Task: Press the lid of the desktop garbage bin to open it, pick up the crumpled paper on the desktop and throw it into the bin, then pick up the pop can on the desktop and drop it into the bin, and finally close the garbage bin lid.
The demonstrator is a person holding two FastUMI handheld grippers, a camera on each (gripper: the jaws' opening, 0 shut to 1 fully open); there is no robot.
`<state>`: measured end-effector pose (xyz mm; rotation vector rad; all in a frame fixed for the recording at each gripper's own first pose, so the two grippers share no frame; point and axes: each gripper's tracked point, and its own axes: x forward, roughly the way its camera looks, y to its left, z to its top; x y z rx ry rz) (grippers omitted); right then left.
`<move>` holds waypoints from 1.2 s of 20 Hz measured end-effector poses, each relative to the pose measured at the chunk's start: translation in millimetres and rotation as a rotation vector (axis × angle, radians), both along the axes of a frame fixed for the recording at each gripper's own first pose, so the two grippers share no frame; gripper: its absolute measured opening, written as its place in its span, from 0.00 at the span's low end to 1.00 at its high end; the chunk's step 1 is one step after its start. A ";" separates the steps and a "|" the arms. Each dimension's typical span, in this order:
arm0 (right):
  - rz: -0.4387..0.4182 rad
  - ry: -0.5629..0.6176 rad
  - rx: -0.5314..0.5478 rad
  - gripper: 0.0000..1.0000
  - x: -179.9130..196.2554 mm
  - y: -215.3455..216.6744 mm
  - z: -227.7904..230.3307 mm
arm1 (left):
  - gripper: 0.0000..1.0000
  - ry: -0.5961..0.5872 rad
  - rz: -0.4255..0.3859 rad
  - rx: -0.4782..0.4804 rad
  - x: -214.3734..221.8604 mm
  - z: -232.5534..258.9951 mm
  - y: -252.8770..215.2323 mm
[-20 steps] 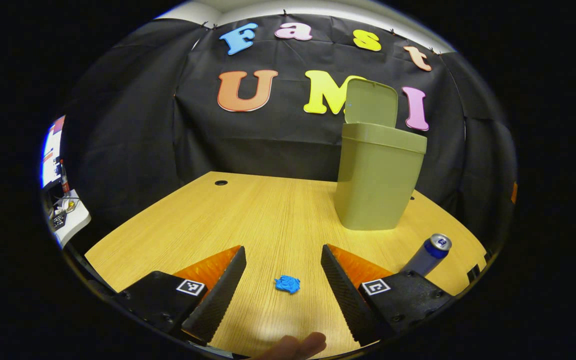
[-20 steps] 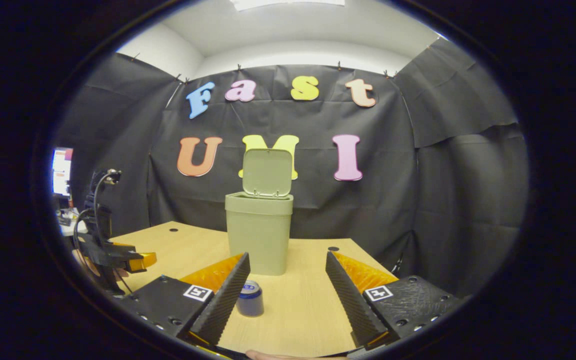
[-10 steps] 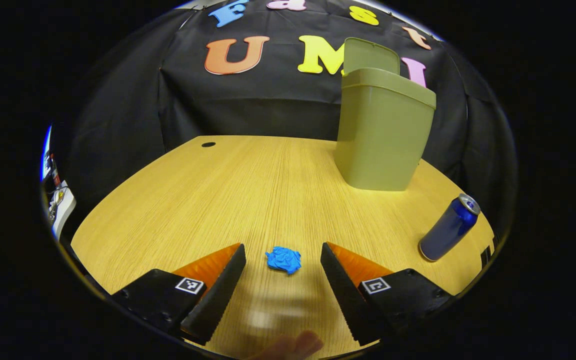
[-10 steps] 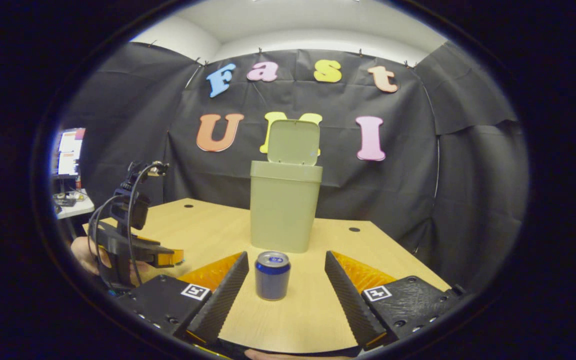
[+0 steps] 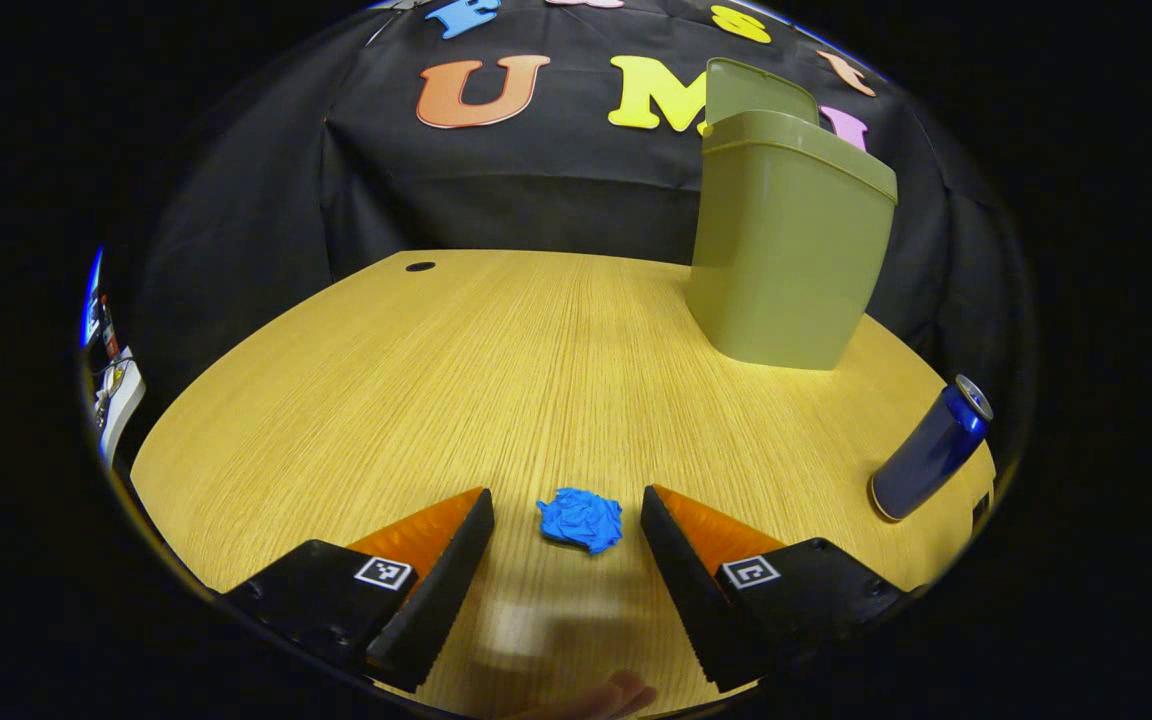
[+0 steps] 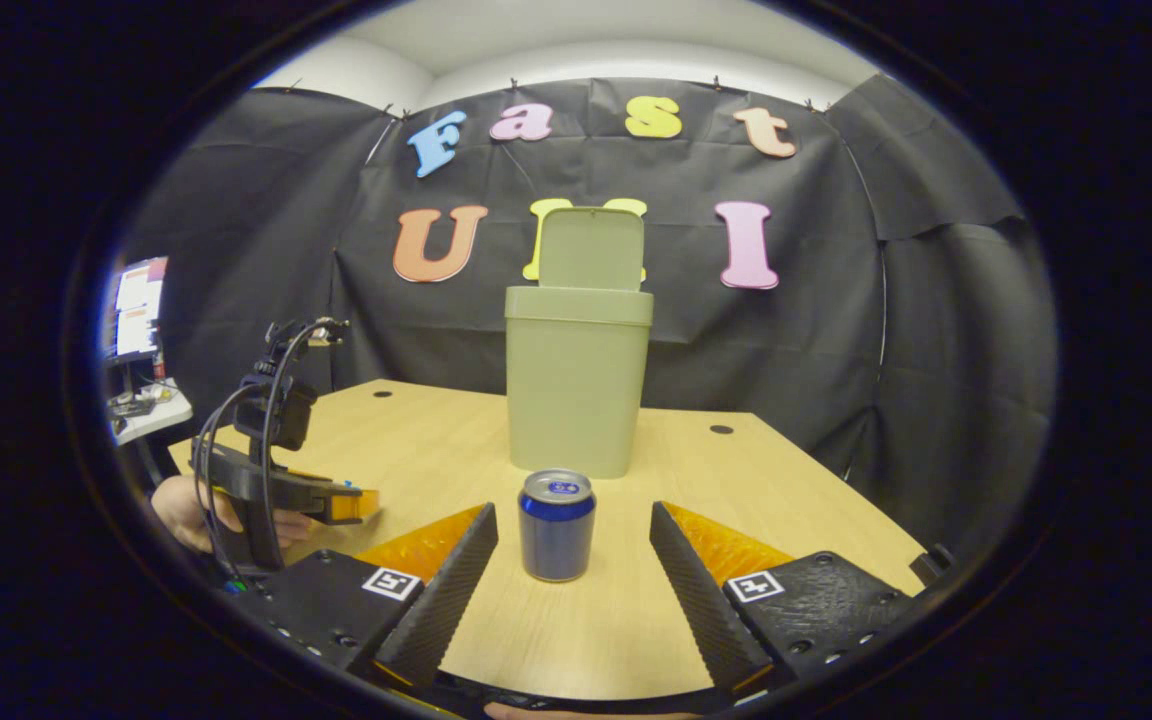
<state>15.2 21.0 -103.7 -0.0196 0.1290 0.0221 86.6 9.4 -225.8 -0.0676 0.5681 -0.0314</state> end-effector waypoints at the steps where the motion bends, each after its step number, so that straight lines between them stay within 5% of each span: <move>1: 0.002 0.007 0.001 0.98 0.9 0.8 -2.6 | 0.95 0.003 0.004 0.001 -0.7 0.0 0.7; 9: 0.003 0.018 -0.001 0.98 2.1 0.8 -8.5 | 0.72 0.015 0.040 0.024 3.8 -1.1 11.7; 13: -0.002 0.038 0.005 0.98 4.3 -1.1 -14.9 | 0.53 0.015 0.038 0.033 3.9 -2.5 16.0; 24: -0.049 0.099 0.052 0.95 32.2 -1.7 -39.5 | 0.46 -0.100 0.041 0.008 3.4 30.7 16.2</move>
